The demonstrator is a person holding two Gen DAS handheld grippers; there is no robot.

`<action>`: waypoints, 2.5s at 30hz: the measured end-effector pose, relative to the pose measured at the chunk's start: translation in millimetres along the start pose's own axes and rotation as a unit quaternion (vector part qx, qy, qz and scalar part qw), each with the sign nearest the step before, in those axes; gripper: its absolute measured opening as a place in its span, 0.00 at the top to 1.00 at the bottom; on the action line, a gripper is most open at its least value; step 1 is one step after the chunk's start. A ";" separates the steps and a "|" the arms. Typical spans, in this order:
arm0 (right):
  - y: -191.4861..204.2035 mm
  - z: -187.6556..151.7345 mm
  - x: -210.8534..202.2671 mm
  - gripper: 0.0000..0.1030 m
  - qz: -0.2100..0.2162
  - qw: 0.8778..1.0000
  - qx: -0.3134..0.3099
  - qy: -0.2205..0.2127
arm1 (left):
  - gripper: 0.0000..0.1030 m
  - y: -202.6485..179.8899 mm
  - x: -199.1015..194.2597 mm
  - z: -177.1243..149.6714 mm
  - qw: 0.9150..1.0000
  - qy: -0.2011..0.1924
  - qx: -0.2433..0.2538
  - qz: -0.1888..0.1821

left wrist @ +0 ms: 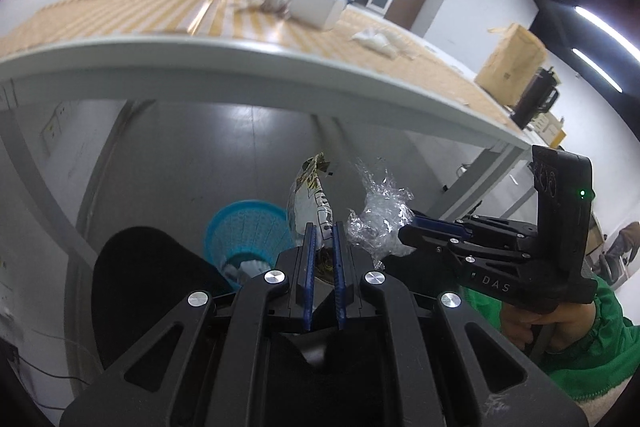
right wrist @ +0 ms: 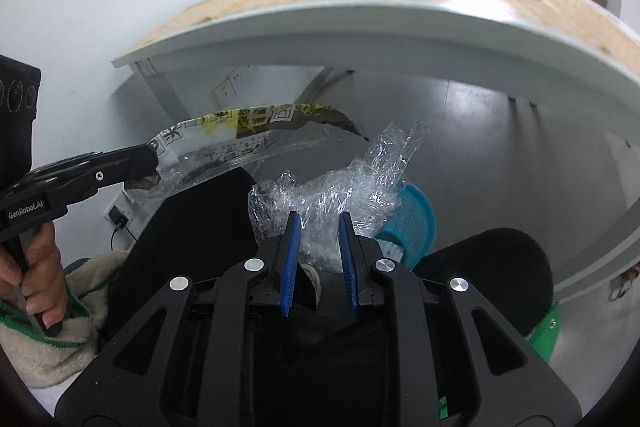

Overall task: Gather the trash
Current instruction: 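Carry the wrapper and the plastic film down over the blue wastebasket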

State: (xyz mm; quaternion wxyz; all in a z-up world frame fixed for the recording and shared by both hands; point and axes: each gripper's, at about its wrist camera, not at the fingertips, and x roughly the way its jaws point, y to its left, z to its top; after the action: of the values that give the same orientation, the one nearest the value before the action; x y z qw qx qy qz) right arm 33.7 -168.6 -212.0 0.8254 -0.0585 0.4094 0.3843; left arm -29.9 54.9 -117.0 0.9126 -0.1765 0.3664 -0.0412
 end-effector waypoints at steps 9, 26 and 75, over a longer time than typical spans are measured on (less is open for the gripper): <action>-16.6 1.7 60.0 0.82 -0.002 0.999 0.023 0.046 | 0.93 29.5 38.9 2.3 0.999 0.031 -0.043 0.008; -35.1 4.9 159.1 0.82 -0.022 0.992 0.052 0.115 | 0.93 81.6 125.0 4.4 0.980 0.123 -0.159 0.003; -125.2 5.2 346.2 0.82 -0.043 0.948 0.152 0.275 | 0.93 125.2 327.5 4.6 0.934 0.269 -0.198 0.125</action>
State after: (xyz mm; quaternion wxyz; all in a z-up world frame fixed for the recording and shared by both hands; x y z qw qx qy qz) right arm 250.3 -50.7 -485.4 0.6953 -0.0531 0.6715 0.2507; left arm 204.9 106.2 -372.2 0.7246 -0.2882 0.6178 0.1008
